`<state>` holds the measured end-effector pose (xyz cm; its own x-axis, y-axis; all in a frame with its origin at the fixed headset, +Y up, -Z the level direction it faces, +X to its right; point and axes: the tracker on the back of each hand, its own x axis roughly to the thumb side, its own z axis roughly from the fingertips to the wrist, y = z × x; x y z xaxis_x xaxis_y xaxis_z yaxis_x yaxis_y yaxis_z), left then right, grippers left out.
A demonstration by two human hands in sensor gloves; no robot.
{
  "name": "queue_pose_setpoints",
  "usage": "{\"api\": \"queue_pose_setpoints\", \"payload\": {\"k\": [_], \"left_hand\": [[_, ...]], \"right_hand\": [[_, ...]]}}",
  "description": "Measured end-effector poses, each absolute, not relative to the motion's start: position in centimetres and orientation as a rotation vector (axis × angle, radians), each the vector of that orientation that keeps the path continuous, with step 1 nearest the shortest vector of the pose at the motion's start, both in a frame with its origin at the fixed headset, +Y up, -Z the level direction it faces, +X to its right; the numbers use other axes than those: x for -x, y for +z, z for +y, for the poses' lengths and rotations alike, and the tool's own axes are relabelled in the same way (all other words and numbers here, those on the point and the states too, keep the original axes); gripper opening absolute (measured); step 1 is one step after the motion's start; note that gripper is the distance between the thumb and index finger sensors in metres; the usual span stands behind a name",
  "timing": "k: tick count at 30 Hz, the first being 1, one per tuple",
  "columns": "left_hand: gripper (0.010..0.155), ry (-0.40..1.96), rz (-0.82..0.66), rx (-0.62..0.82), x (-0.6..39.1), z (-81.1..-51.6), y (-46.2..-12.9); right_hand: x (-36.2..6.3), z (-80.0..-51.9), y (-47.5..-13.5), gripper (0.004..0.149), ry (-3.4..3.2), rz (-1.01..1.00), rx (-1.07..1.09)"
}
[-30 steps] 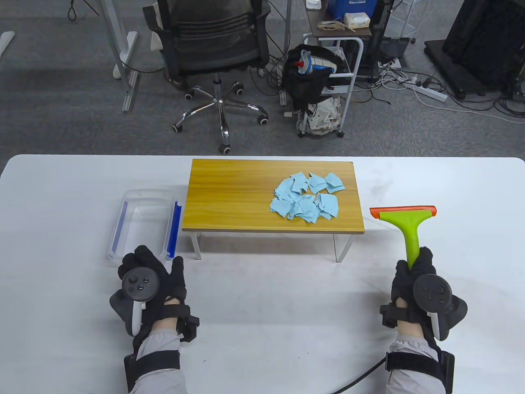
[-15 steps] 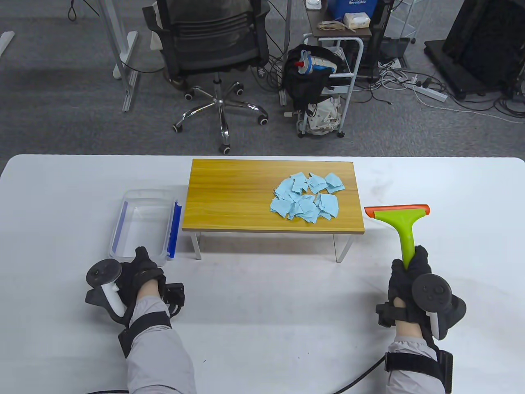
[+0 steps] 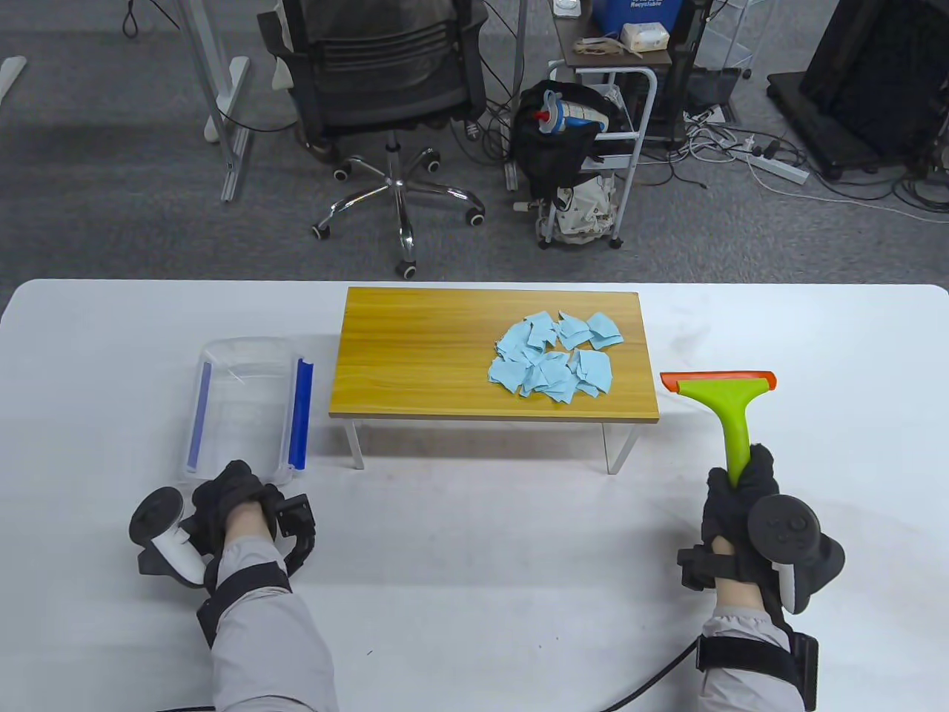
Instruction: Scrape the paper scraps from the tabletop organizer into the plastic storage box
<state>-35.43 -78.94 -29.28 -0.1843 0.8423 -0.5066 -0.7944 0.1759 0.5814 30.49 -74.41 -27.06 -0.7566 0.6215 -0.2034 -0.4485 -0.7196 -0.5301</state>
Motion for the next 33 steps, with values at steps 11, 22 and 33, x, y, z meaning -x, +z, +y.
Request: {"api": "queue_pose_setpoints", "payload": {"k": [11,22,33], "left_hand": [[0.07,1.428,0.424,-0.27,32.3,-68.1,-26.6],[0.063,1.23,-0.088,-0.09,22.2,-62.8,-26.5],[0.066,1.174,-0.044,0.354,18.2,-71.0,-29.2]], "right_hand": [[-30.4,-74.3,-27.1,0.064,2.37,-0.612,0.479],[-30.8,-74.3,-26.8,0.064,2.322,-0.627,0.486],[-30.8,-74.1,-26.7,0.065,2.295,-0.645,0.457]]}}
